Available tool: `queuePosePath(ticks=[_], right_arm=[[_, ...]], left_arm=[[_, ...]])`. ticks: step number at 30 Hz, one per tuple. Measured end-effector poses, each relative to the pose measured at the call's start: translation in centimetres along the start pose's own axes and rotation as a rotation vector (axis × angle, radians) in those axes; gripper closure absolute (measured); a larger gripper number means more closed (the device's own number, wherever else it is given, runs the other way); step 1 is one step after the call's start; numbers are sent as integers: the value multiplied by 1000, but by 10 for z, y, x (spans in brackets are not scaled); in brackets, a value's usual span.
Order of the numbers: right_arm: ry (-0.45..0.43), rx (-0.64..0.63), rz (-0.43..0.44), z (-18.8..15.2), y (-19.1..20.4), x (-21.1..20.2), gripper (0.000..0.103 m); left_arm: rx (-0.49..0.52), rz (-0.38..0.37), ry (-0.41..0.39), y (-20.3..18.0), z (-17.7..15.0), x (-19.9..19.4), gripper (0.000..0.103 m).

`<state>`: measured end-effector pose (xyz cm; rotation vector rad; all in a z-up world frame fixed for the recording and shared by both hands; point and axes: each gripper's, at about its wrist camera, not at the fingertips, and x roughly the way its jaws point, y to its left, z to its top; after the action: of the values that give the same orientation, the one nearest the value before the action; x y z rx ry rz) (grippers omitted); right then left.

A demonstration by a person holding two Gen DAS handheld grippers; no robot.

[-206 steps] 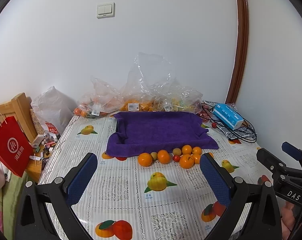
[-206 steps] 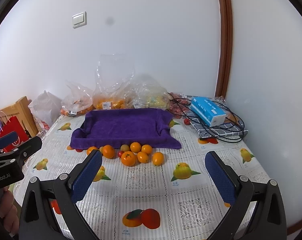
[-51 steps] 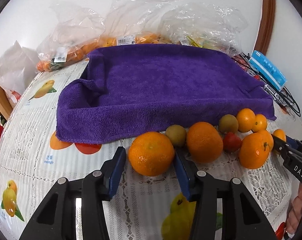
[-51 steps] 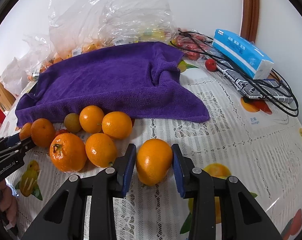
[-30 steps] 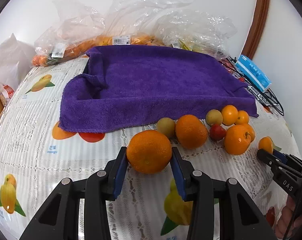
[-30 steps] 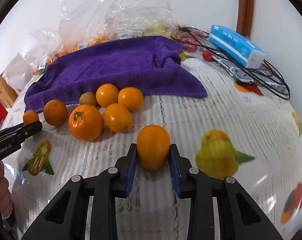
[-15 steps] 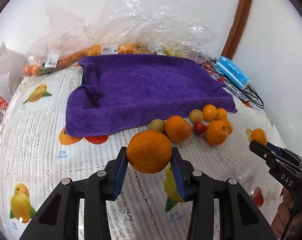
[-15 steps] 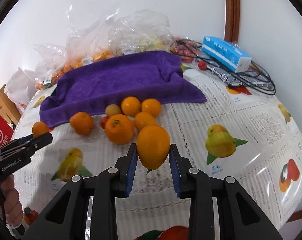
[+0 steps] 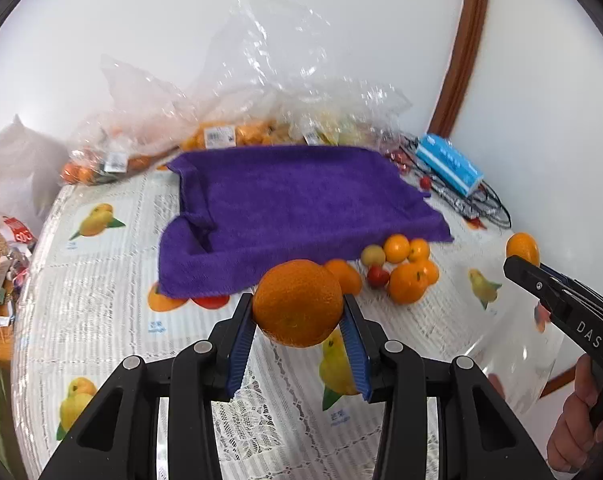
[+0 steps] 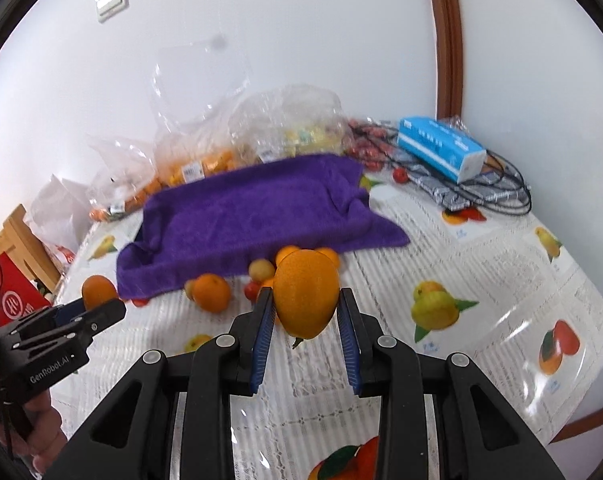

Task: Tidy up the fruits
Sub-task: 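Lift both held oranges and carry them over the purple towel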

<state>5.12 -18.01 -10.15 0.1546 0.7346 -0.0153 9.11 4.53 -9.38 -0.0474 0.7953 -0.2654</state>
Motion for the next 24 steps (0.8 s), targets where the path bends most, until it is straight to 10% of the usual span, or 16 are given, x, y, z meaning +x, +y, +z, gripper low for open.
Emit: queuePosePath(ticks=[24], right_arm=[[-78, -142, 129, 70, -18, 5, 71]], left_arm=[[-189, 179, -113, 7, 38, -24, 63]])
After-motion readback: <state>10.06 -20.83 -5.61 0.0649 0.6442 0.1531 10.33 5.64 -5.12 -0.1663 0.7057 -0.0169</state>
